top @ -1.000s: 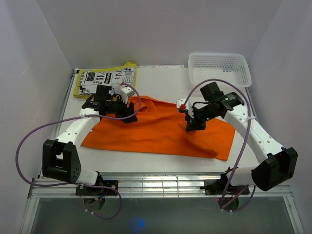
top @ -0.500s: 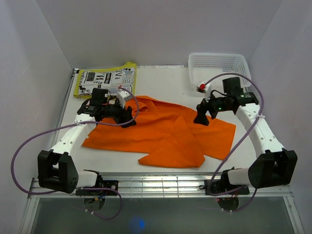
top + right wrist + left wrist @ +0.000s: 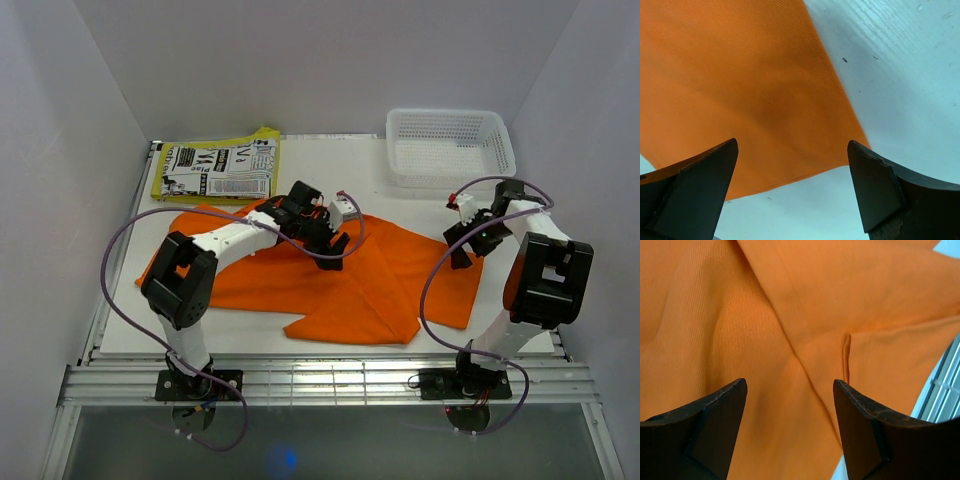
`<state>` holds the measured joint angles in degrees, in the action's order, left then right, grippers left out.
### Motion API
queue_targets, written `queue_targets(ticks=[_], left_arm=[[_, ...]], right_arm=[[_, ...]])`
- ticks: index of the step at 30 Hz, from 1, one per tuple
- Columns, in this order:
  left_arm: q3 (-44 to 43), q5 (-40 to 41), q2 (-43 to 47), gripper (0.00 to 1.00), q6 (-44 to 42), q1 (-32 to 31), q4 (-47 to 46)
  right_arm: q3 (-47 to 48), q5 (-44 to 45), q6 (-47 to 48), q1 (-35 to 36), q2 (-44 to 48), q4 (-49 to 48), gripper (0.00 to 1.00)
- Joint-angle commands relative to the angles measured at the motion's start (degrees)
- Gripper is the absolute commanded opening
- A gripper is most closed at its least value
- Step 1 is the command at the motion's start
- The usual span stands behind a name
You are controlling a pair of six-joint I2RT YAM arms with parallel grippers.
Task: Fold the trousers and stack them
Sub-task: Flatten the trousers out
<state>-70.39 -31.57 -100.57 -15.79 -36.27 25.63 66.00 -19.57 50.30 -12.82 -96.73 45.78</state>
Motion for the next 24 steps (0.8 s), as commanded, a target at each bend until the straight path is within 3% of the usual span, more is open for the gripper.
queue_targets(ticks=[1,10,11,14,15,16,17,18,20,21,23,24], left_arm=[[-5.45,1.08,-2.51,0.81,3.4,-2.22,-2.42],[-9.06,-1.39,-12.62,0.82,6.56,-5.65,-5.41],[-9.15,-1.56,-13.15,0.81,6.65,-6.26,-5.67],[-8.98,-3.23,-14.73,0.76,7.0,-7.32,-5.94],[-8.89,-3.49,-15.0,0.72,7.09,-7.5,-5.85],[-8.63,-4.8,-15.09,0.67,7.18,-7.58,-5.59],[-8.36,-5.42,-14.83,0.52,6.74,-7.76,-4.89],[-7.84,-6.04,-14.13,0.45,6.48,-7.67,-4.71],[-5.3,-7.79,-10.8,0.32,4.38,-7.67,-3.49],[-4.33,-8.76,-9.39,0.19,3.23,-7.67,-2.78],[-1.17,-10.69,-4.66,0.03,1.21,-7.67,0.02],[-0.2,-11.23,-3.06,0.0,-0.71,-7.59,1.08]], right_arm=[[-1.22,3.39,1.46,0.25,-0.91,-5.25,0.96],[-7.36,5.6,1.82,1.83,-3.29,-9.57,0.93],[-7.72,5.69,1.82,2.09,-3.38,-9.83,0.91],[-7.9,5.42,1.73,2.62,-3.91,-10.01,0.73],[-7.64,4.99,1.73,2.62,-3.91,-9.75,0.59],[-7.38,4.72,1.73,2.62,-3.91,-9.48,0.54],[-6.76,4.55,1.64,2.62,-3.73,-9.22,0.47],[-6.32,4.2,1.64,2.62,-3.56,-8.52,0.34],[-4.84,3.93,1.64,2.71,-2.33,-7.55,0.19],[-4.39,3.75,1.64,2.62,-1.89,-7.2,0.08],[-2.64,3.58,1.73,2.62,-0.4,-5.97,0.08],[-2.11,3.4,1.73,2.71,0.04,-5.53,0.08]])
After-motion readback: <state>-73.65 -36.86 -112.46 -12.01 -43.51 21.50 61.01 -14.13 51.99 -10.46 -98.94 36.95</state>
